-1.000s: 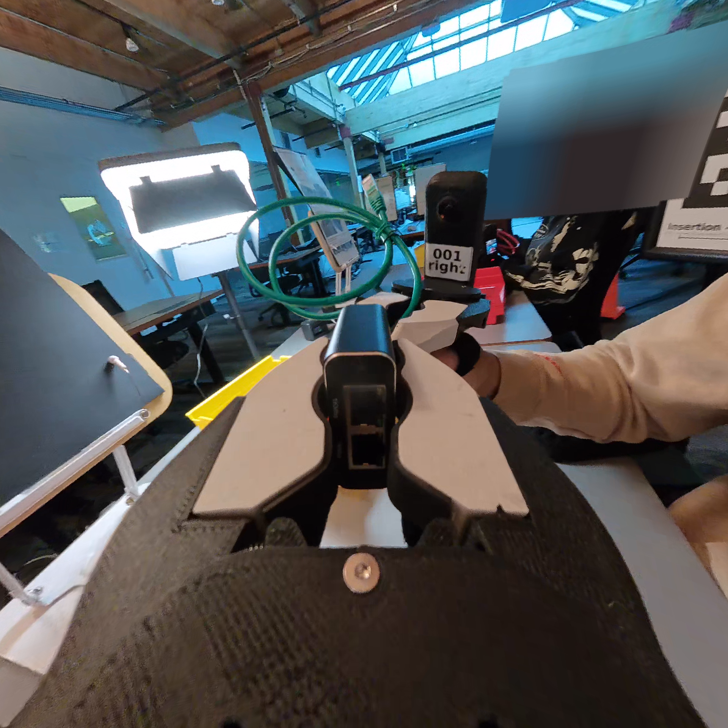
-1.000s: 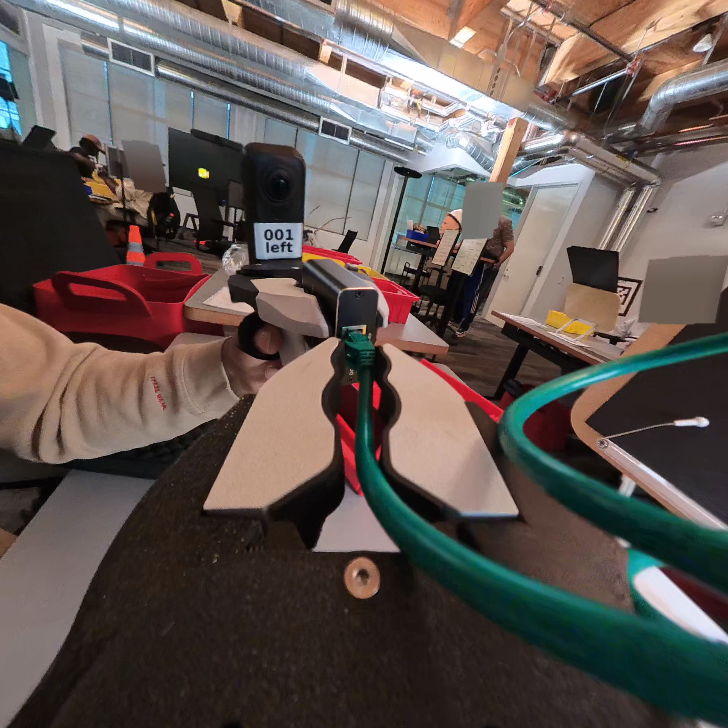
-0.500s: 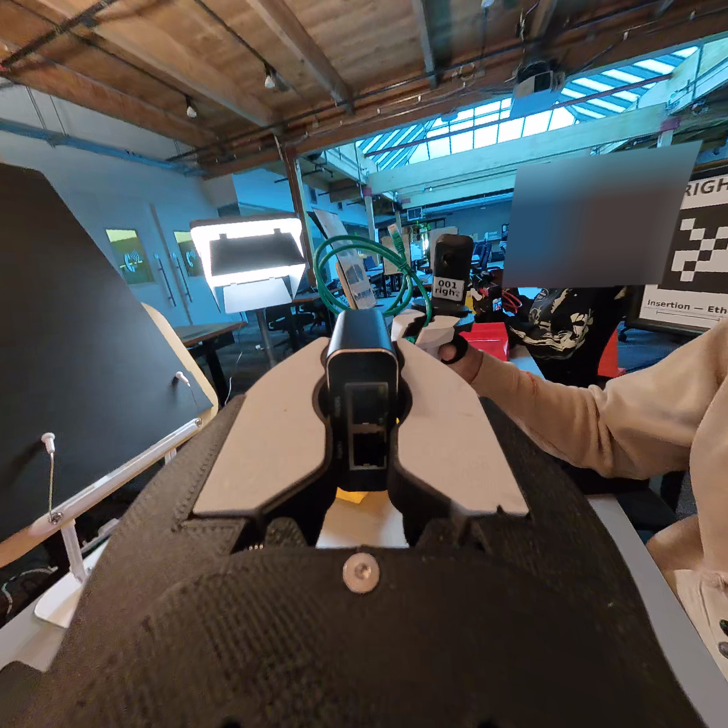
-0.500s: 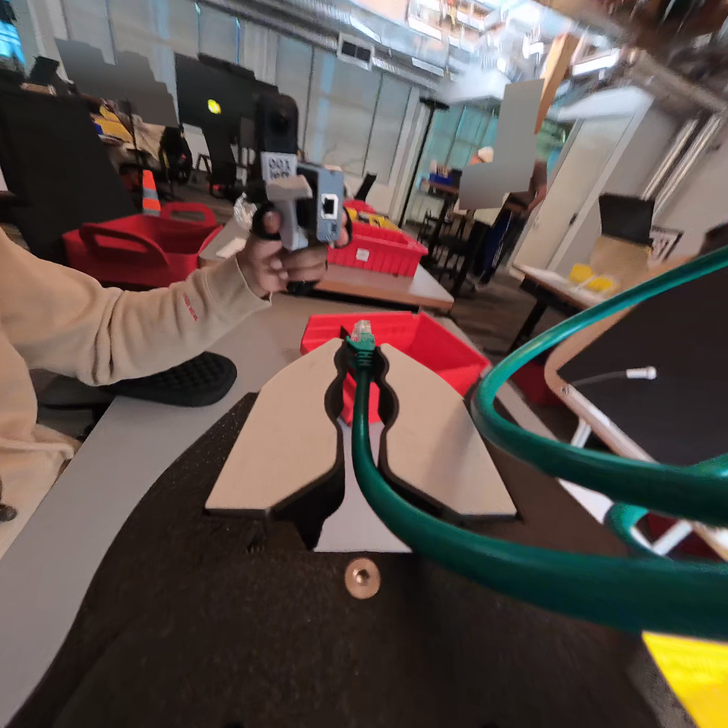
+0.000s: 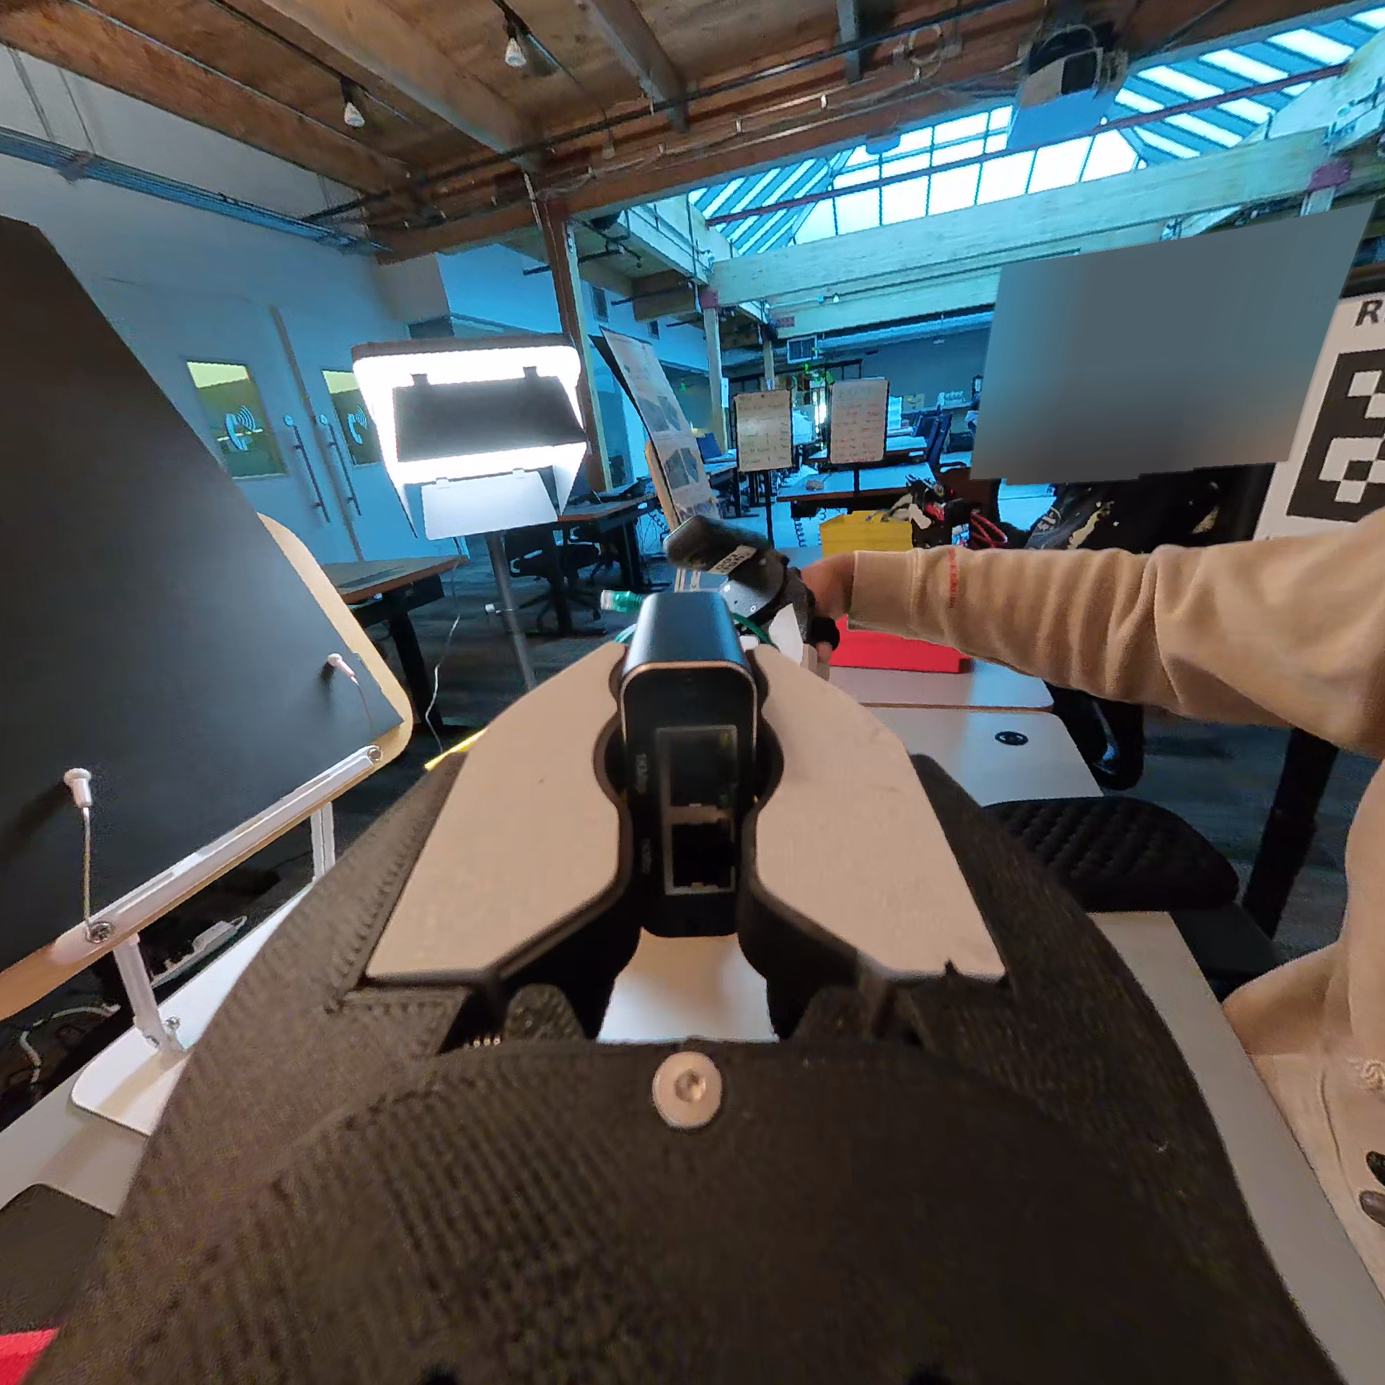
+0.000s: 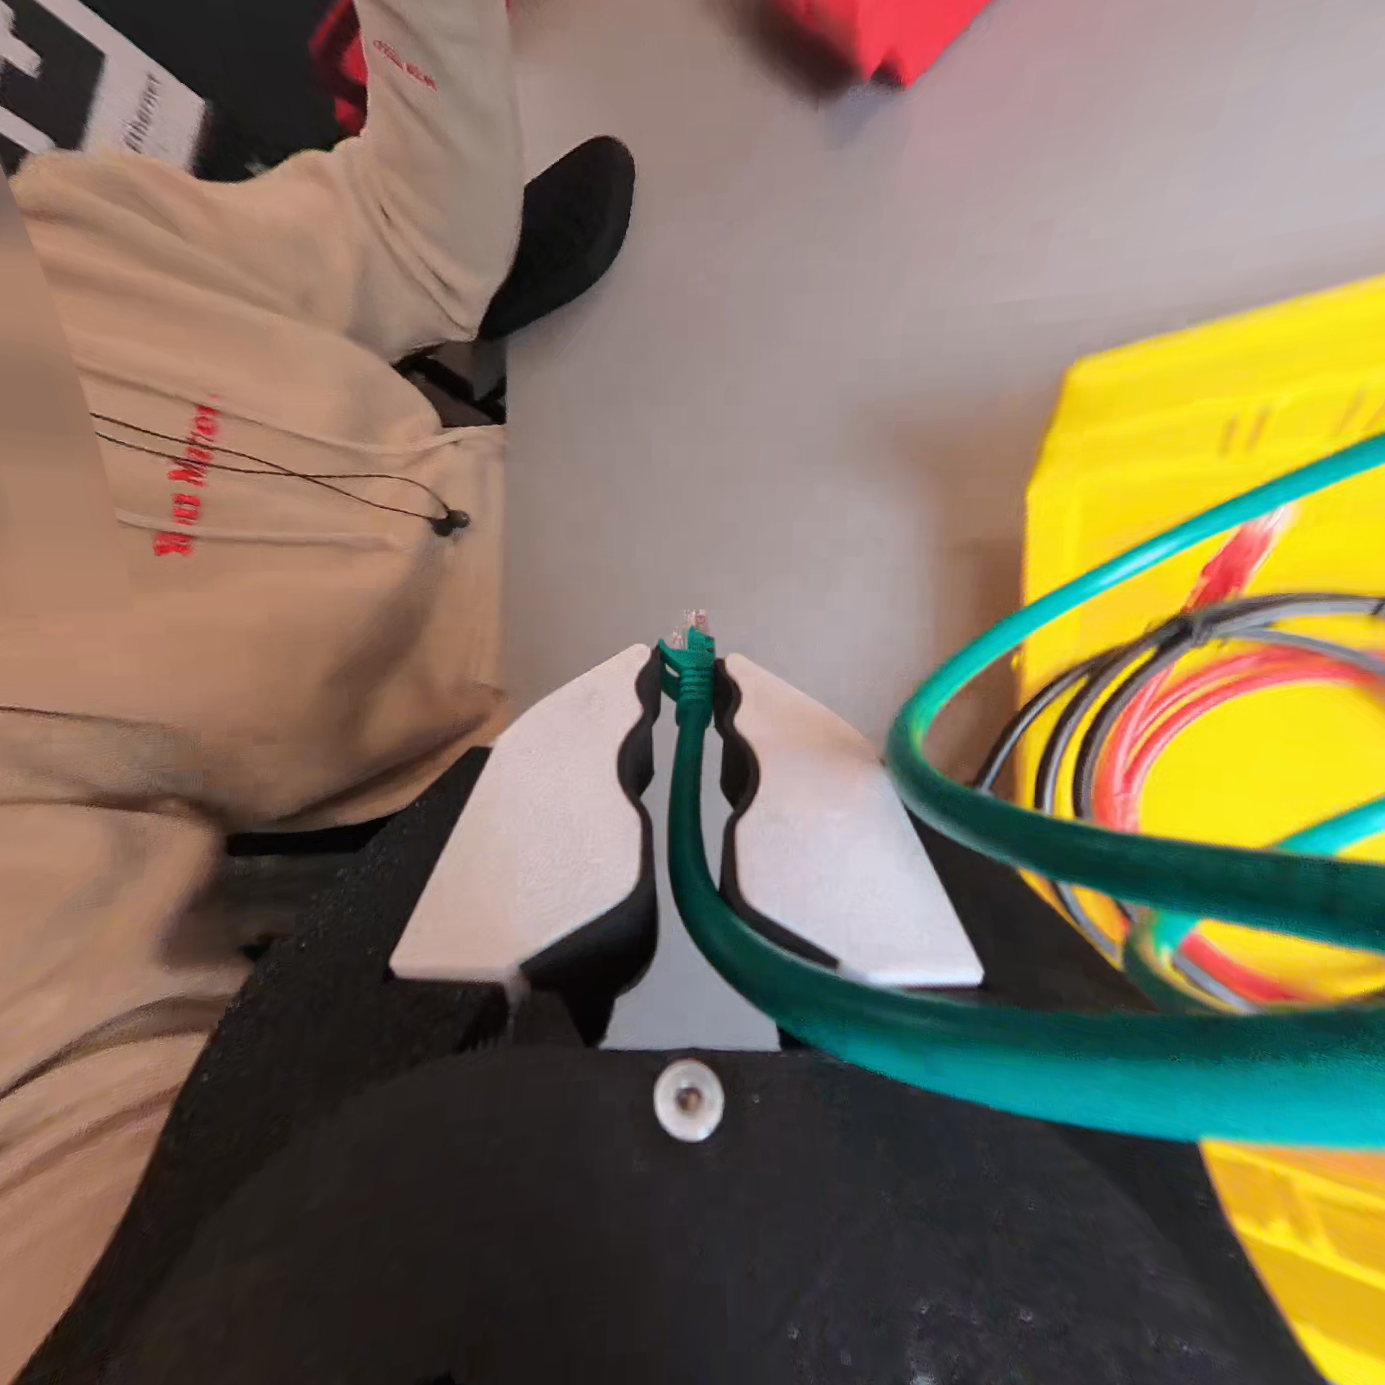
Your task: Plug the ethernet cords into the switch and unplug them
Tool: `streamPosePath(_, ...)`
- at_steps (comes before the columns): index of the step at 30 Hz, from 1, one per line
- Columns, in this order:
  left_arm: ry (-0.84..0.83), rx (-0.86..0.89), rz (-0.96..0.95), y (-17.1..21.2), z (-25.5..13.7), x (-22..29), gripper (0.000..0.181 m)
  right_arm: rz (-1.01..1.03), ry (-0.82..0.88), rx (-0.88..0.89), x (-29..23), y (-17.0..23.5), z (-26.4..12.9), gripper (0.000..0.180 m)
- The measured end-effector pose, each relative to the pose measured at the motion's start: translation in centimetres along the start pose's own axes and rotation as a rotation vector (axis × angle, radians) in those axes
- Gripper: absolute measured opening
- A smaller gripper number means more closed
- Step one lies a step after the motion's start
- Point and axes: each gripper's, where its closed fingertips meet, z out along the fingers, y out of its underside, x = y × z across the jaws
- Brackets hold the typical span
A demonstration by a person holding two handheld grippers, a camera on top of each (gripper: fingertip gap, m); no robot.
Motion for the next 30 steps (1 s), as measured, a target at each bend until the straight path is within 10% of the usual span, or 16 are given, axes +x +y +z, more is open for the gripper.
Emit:
streamPosePath(9,0.012,-0.047,-0.013,1.3,0.7,0.0,0.027,0.356,0.222,-0.143,6.5,5.5,-4.7,0.036)
streamPosePath(21,0.017,-0.105,-0.014,3.1,1.9,0.1,0.026,0.215,0.603,-0.410,7.8,5.5,-7.0,0.023)
streamPosePath(30,0.019,-0.123,-0.020,3.8,2.3,0.1,0.026,0.088,0.772,-0.486,8.9,4.5,-6.7,0.082)
